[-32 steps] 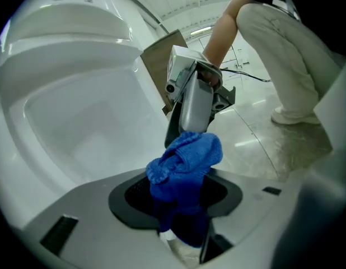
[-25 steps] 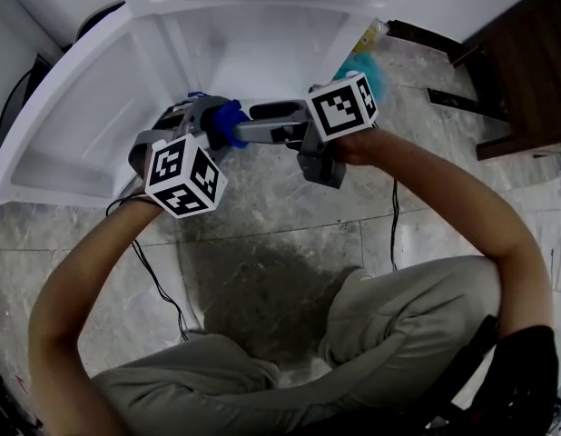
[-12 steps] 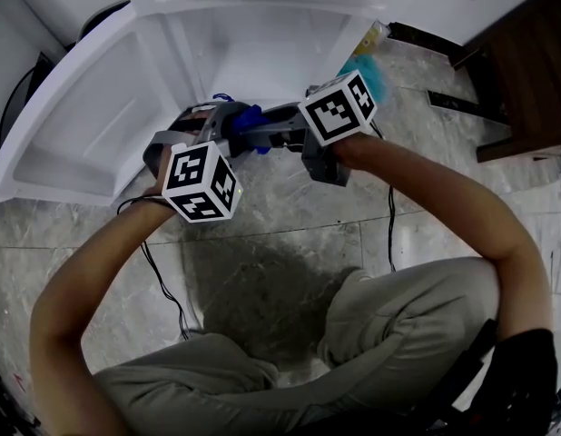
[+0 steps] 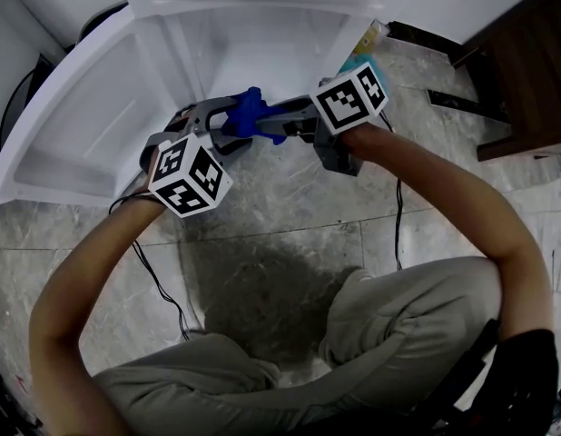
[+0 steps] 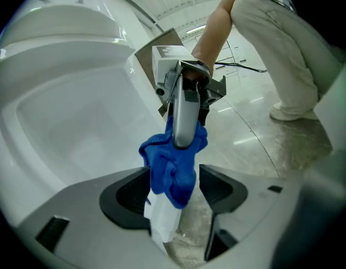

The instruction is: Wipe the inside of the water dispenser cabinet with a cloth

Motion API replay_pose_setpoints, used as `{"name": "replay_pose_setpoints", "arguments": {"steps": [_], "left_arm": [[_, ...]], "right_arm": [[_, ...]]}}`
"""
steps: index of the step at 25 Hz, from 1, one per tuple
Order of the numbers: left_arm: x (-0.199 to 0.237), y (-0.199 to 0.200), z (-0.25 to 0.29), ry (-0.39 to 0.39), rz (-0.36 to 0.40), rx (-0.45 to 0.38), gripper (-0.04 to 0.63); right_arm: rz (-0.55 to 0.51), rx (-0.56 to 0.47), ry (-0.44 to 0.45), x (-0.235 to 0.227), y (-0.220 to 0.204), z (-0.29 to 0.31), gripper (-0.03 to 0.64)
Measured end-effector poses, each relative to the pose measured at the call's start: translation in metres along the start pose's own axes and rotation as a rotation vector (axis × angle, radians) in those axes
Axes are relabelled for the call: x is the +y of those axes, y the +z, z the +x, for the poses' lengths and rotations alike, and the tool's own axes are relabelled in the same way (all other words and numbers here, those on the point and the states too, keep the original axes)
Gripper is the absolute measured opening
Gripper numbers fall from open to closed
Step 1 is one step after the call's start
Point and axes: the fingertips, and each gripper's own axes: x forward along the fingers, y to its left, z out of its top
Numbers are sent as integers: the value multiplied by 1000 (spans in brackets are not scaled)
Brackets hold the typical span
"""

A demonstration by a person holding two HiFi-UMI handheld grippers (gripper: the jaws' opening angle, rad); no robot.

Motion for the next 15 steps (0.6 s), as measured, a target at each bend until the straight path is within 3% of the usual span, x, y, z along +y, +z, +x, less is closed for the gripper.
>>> {"name": "replay_pose_setpoints", "arguments": {"steps": [6, 7, 8, 15], "left_arm": [[0, -13, -4, -3, 42, 60, 259], [-2, -14, -6, -10, 50, 69, 228], [-4, -14, -8, -20, 49, 75, 15], [-15, -22, -11, -76, 17, 96, 3]], "right_arm": [[-58, -56, -127, -19, 14, -12, 127], [-65, -61, -135, -19, 16, -13, 127], [-73, -63, -141, -19, 17, -13, 127], [-127, -65, -182, -23, 21, -10, 127]]}}
